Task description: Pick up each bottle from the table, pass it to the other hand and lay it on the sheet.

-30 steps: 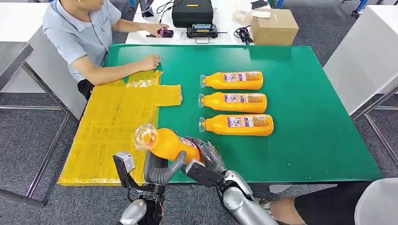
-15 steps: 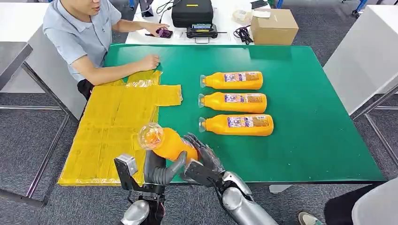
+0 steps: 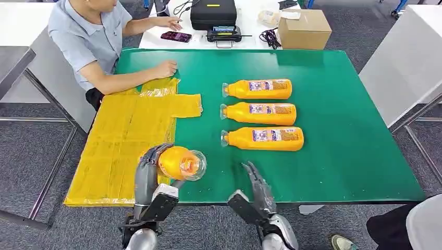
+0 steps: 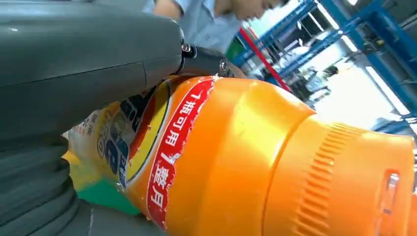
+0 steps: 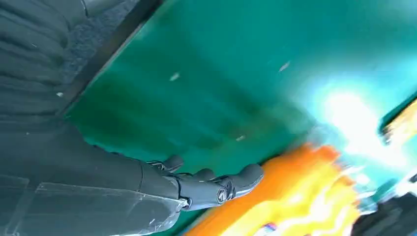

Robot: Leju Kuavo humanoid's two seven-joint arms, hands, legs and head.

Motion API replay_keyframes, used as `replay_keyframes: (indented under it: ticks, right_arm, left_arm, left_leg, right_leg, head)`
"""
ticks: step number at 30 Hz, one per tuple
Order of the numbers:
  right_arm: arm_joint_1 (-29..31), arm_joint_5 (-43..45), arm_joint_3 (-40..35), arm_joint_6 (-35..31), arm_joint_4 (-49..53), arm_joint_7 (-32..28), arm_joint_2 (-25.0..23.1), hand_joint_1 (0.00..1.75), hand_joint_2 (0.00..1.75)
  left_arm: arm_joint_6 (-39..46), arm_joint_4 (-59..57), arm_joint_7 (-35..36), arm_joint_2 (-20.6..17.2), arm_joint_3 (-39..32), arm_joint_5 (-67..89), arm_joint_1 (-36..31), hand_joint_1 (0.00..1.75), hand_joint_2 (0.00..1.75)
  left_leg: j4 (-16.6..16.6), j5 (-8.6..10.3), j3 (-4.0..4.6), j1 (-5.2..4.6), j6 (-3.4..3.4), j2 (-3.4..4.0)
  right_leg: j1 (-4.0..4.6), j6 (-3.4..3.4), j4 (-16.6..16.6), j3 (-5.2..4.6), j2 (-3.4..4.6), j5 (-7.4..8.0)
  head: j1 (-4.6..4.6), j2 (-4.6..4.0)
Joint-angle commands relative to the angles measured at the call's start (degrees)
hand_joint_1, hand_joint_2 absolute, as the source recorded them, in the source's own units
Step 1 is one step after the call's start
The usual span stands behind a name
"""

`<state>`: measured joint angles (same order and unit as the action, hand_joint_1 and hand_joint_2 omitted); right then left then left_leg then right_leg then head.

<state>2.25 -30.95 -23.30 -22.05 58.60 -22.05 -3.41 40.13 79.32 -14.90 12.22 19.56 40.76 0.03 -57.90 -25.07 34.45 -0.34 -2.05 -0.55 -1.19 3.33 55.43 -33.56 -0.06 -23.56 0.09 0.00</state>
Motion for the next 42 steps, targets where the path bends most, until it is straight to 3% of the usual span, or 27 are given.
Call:
replay_keyframes:
  ticks: [1, 4, 8, 12, 22, 26, 29, 35, 37, 38, 42]
  right_arm:
    - [-2.44, 1.01, 6.93, 3.26, 2.57, -1.67, -1.39, 0.00, 1.75]
    - [-1.69, 1.68, 7.74, 4.74, 1.57, -2.86, -1.93, 0.00, 1.75]
    - [-0.44, 1.64, 7.83, 6.18, 1.64, -4.12, -2.28, 0.00, 1.75]
    - [-0.73, 1.57, 6.69, 7.50, 4.60, -5.33, -2.39, 0.00, 1.75]
    - [-1.24, 1.50, 6.59, 7.42, 5.52, -5.10, -2.32, 0.00, 1.75]
    - [-4.05, 3.43, 5.39, 7.28, 15.85, -10.10, -2.47, 0.00, 1.75]
    - [-6.48, 4.47, 4.40, 7.26, 25.45, -10.35, -2.31, 0.00, 1.75]
    - [-6.22, 5.26, 4.24, 8.80, 28.21, -9.94, -2.28, 0.00, 1.75]
    - [-5.36, 5.30, 5.00, 9.11, 26.39, -9.76, -2.60, 0.00, 1.75]
    - [-4.85, 5.38, 5.24, 9.40, 25.41, -9.73, -2.72, 0.00, 1.75]
    - [-4.31, 5.57, 5.81, 9.79, 24.09, -9.87, -2.96, 0.00, 1.75]
  left_arm:
    - [-4.33, -7.75, 17.77, -11.69, -10.60, 35.67, -4.09, 1.75, 1.75]
    - [-7.70, -15.77, 23.78, -15.23, -11.27, 47.80, -8.93, 1.75, 1.75]
    - [-13.49, -27.57, 28.78, -19.01, -3.14, 49.24, -17.29, 1.75, 1.75]
    - [-13.79, -34.16, 26.92, -17.16, -3.28, 48.79, -20.94, 1.75, 1.75]
    - [-13.65, -34.29, 26.94, -16.92, -3.22, 48.97, -20.85, 1.75, 1.75]
    - [-14.86, -35.00, 21.47, -14.54, -5.22, 43.88, -20.92, 1.68, 1.75]
    - [-18.84, -32.46, 17.57, -12.25, -6.25, 36.63, -19.01, 1.75, 1.75]
    - [-27.18, -35.00, 20.04, -12.27, -3.52, 34.70, -20.74, 1.73, 1.75]
    - [-31.77, -39.19, 21.86, -12.32, -2.79, 33.84, -23.11, 0.19, 1.75]
    - [-32.97, -40.84, 21.89, -12.52, -2.21, 33.80, -24.09, 0.03, 1.75]
    - [-34.36, -44.03, 21.78, -12.21, -2.83, 32.03, -25.56, 0.00, 1.75]
  left_leg:
    - [0.15, -0.05, -0.36, 0.08, 0.21, 0.20]
    - [0.12, 0.01, -0.24, 0.07, 0.13, 0.14]
    - [0.07, 0.08, -0.15, 0.12, 0.14, -0.05]
    - [0.03, 0.12, -0.12, 0.10, 0.18, -0.03]
    - [0.05, 0.07, -0.29, 0.11, 0.22, 0.04]
    - [0.01, 0.08, -0.24, 0.05, 0.18, 0.02]
    - [-0.04, 0.05, -0.26, 0.06, 0.20, -0.01]
    - [0.00, 0.07, -0.56, 0.08, 0.22, -0.09]
    - [0.07, 0.13, -0.66, 0.04, 0.21, -0.20]
    - [0.07, 0.14, -0.70, 0.02, 0.21, -0.26]
    - [0.13, 0.20, -0.91, 0.01, 0.25, -0.28]
  right_leg:
    - [0.09, -0.24, -0.07, 0.26, 0.17, -0.02]
    - [0.07, -0.15, -0.05, 0.13, 0.07, 0.01]
    - [0.10, -0.14, 0.02, 0.08, -0.09, 0.00]
    - [0.07, -0.14, 0.08, 0.04, -0.07, 0.00]
    - [0.08, -0.19, 0.05, 0.23, 0.03, -0.01]
    - [0.03, -0.14, 0.13, 0.15, 0.02, -0.02]
    - [0.04, -0.17, 0.19, 0.18, -0.02, -0.06]
    - [0.05, -0.17, 0.11, 0.52, -0.08, -0.06]
    - [0.01, -0.19, 0.06, 0.62, -0.12, -0.05]
    - [-0.01, -0.18, 0.08, 0.66, -0.15, -0.06]
    - [0.00, -0.26, 0.02, 0.87, -0.21, 0.01]
  head:
    - [0.00, 0.00]
    - [0.00, 0.00]
    - [0.00, 0.00]
    - [0.00, 0.00]
    - [0.02, 0.00]
    - [0.00, 0.00]
    - [0.02, 0.00]
    - [0.00, 0.00]
    - [0.02, 0.00]
    - [-0.02, 0.00]
    - [0.02, 0.00]
